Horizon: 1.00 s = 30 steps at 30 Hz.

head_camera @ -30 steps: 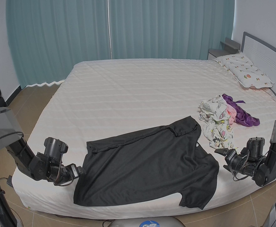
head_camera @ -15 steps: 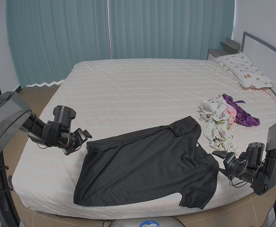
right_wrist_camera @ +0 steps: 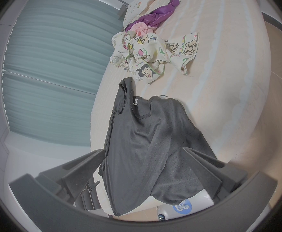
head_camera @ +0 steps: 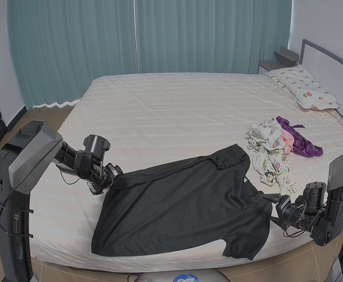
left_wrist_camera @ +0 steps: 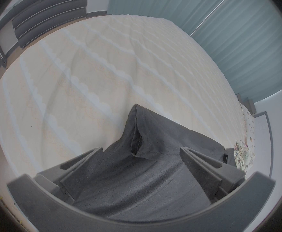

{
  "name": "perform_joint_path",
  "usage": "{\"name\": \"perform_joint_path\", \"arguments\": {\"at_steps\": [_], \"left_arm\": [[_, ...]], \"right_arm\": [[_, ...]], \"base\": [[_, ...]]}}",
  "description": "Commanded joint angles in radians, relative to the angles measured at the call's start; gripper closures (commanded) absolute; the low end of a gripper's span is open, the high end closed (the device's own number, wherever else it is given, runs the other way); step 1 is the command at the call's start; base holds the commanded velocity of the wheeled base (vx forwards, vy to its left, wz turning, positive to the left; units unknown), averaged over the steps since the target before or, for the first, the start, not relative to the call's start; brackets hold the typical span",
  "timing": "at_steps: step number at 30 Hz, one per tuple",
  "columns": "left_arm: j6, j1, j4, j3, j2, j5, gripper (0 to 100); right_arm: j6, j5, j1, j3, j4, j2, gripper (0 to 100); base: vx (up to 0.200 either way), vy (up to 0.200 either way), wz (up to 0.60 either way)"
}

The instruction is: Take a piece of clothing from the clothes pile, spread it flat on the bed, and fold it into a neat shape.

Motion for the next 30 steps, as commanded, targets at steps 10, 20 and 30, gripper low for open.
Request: {"name": "perform_joint_path", "arguments": {"at_steps": [10,20,30], "left_arm": [[-0.025,-0.025,0.001,-0.082,0.065,0.002,0],[-0.026,-0.011,0.001,-0.082,0.061,0.007,100],[-0.026,0.018,-0.001,-0.105,0.06,0.019,100]], "right_arm": [[0.0,-0.003,0.002,0.001,-0.017,0.001,0],[0.0,-0.002,0.002,0.001,-0.017,0.001,0],[0.0,-0.002,0.002,0.001,-0.017,0.001,0]], "base": [[0.0,0.0,0.0],[0.0,0.0,0.0],[0.0,0.0,0.0]]}}
